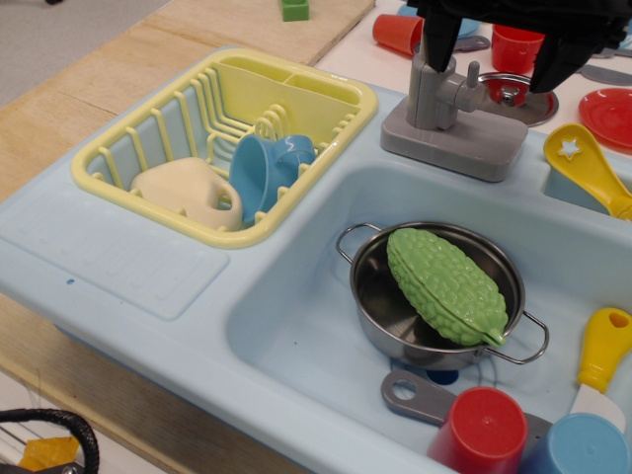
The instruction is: Turn lever vertical to front
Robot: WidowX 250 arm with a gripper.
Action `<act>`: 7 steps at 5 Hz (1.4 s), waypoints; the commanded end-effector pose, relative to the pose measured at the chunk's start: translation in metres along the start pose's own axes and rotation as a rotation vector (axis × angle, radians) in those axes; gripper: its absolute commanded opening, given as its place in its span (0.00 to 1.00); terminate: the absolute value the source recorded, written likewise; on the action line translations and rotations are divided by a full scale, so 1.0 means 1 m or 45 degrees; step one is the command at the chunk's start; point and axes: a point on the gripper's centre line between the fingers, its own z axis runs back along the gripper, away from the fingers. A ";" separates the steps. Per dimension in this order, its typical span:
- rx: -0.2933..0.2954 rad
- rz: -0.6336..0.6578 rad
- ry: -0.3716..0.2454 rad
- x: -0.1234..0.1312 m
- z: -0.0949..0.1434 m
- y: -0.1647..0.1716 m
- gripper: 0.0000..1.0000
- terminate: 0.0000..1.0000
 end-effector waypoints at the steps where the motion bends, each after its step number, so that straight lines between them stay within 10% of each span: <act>1: -0.016 0.020 -0.006 0.004 -0.001 0.009 1.00 0.00; 4: -0.048 -0.024 -0.060 0.012 0.000 -0.001 1.00 0.00; 5: -0.049 -0.019 -0.070 0.013 -0.002 -0.003 0.00 0.00; 7: -0.054 -0.007 -0.058 0.014 -0.006 -0.005 0.00 0.00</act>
